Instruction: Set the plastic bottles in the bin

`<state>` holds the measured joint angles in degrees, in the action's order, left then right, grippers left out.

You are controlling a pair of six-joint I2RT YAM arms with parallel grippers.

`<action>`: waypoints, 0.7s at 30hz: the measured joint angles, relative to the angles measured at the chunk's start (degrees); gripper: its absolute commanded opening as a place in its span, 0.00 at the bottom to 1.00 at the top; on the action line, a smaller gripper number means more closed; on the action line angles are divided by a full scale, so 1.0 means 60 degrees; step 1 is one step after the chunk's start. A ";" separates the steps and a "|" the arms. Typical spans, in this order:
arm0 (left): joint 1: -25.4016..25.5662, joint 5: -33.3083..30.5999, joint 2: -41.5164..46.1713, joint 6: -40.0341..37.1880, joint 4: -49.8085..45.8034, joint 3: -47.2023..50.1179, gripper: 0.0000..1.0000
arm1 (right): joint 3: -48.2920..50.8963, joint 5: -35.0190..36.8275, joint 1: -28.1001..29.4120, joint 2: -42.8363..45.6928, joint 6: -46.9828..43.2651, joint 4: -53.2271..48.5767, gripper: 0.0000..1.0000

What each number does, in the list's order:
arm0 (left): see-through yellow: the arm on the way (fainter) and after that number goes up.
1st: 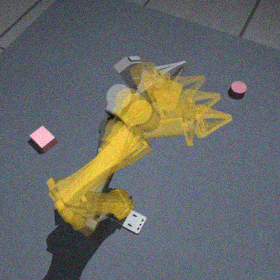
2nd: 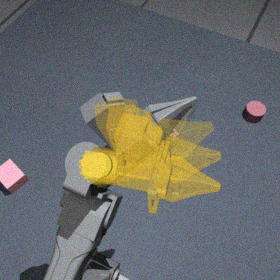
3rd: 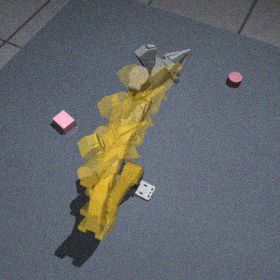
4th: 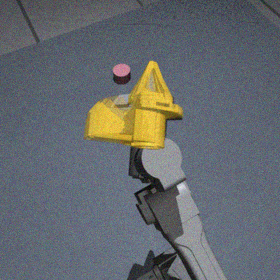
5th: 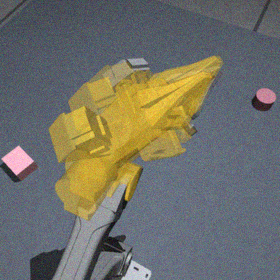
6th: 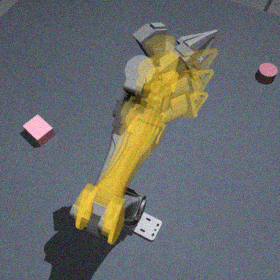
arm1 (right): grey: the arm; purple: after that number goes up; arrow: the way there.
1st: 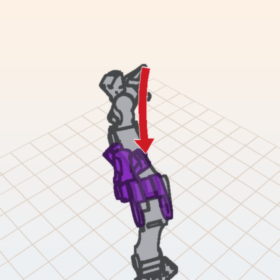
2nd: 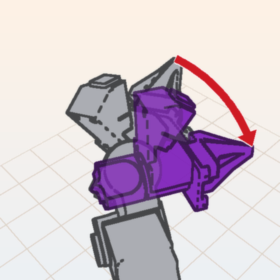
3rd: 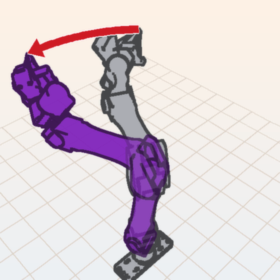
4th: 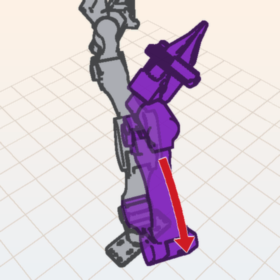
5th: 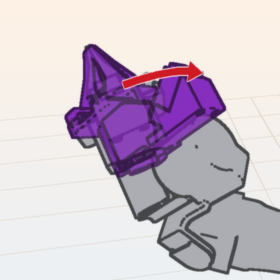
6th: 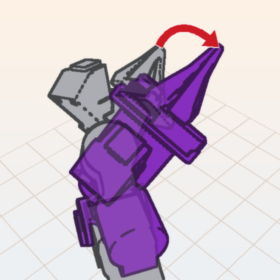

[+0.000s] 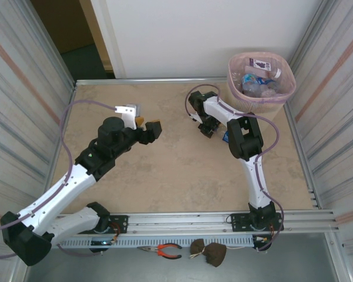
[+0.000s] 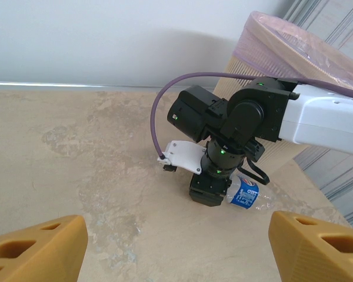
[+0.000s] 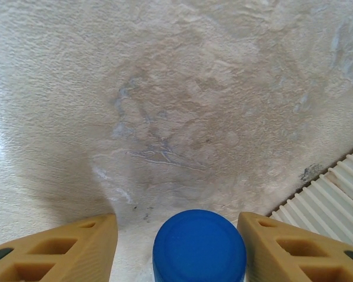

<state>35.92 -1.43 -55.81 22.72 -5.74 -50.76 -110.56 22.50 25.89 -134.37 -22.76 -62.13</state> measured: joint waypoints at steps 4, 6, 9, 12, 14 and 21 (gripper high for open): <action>-0.0055 0.0004 0.0000 0.0018 0.0004 0.0011 0.81 | 0.0040 -0.0102 0.0000 0.0025 0.0004 0.0022 0.48; -0.0062 0.0000 0.0004 0.0040 0.0004 0.0029 0.81 | 0.0084 -0.0182 0.0000 0.0047 0.0004 0.0033 0.45; -0.0058 0.0004 0.0036 0.0051 0.0007 0.0091 0.81 | 0.0113 -0.0251 -0.0004 0.0076 0.0004 0.0044 0.43; -0.0058 0.0000 0.0153 0.0087 0.0004 0.0178 0.81 | 0.0171 -0.0310 -0.0007 0.0127 0.0007 0.0076 0.42; -0.0062 -0.0004 0.0215 0.0117 0.0004 0.0189 0.81 | 0.0211 -0.0386 -0.0029 0.0168 0.0025 0.0131 0.41; -0.0062 -0.0025 0.0255 0.0229 0.0095 0.0262 0.81 | 0.0222 -0.1290 -0.0211 0.0590 0.0295 0.0215 0.39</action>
<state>35.55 -1.58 -54.28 24.10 -5.17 -49.19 -109.23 14.76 24.62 -130.82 -20.99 -60.84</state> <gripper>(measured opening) 0.811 0.389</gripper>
